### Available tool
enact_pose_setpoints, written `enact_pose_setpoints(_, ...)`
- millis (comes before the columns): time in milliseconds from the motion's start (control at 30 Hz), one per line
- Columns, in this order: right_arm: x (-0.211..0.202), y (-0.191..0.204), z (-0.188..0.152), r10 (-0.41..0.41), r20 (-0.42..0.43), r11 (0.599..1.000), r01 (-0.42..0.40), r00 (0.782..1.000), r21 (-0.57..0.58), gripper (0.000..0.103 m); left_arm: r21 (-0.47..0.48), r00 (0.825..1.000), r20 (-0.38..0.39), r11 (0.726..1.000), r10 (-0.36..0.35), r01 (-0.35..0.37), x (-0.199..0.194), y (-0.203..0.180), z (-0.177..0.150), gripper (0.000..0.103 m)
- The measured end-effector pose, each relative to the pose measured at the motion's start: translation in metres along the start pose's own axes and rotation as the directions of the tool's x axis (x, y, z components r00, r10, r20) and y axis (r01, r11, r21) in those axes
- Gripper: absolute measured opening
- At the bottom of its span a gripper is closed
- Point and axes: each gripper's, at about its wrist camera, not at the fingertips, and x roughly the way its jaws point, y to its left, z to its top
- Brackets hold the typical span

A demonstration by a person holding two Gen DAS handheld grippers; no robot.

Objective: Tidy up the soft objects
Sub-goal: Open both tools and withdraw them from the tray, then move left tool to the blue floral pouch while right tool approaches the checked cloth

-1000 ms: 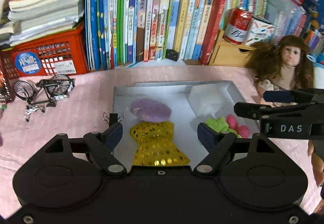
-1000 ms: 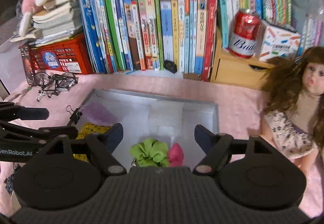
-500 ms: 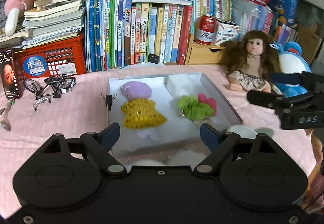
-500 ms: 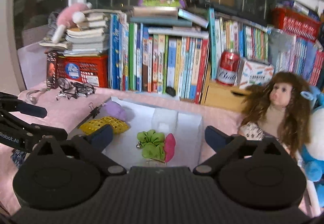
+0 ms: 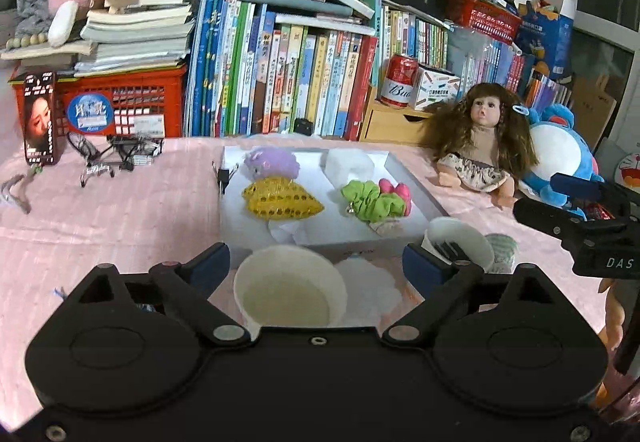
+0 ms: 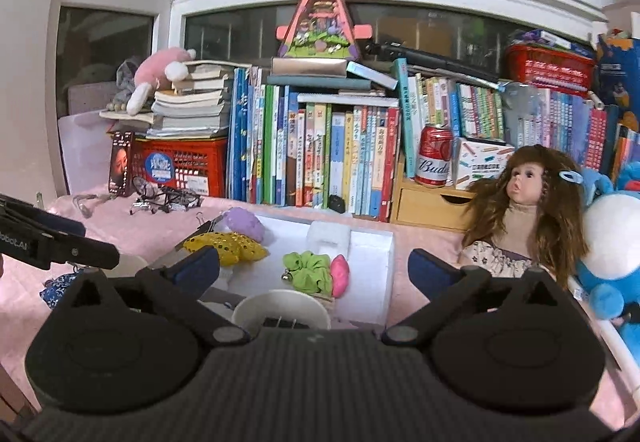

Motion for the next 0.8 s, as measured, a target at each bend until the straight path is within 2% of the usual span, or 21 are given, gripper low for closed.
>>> enact_pose_setpoints(300, -0.022, 0.004, -0.031, -0.049, 0.086, 0.998, 0.053, 0.995, -0.046, 0.103, 0.058, 0.998, 0.060, 0.998, 0.035, -0.039, -0.012, -0.005, -0.026, 0.095)
enact_pose_setpoints(500, -0.030, 0.005, -0.048, -0.053, 0.093, 0.995, 0.060, 0.994, -0.077, 0.103, 0.068, 0.996, 0.078, 0.996, 0.052, -0.057, -0.015, -0.003, -0.044, 0.097)
enact_pose_setpoints(667, -0.033, 0.004, -0.060, -0.075, 0.101, 0.995, 0.082, 0.992, -0.065, 0.103, 0.036, 0.995, 0.070, 0.996, 0.075, -0.078, -0.014, 0.009, -0.057, 0.097)
enact_pose_setpoints(800, -0.034, 0.001, -0.072, -0.101, 0.110, 0.993, 0.107, 0.989, -0.051, 0.103, 0.041, 0.988, 0.090, 0.991, 0.122, -0.126, -0.016, 0.017, -0.069, 0.097)
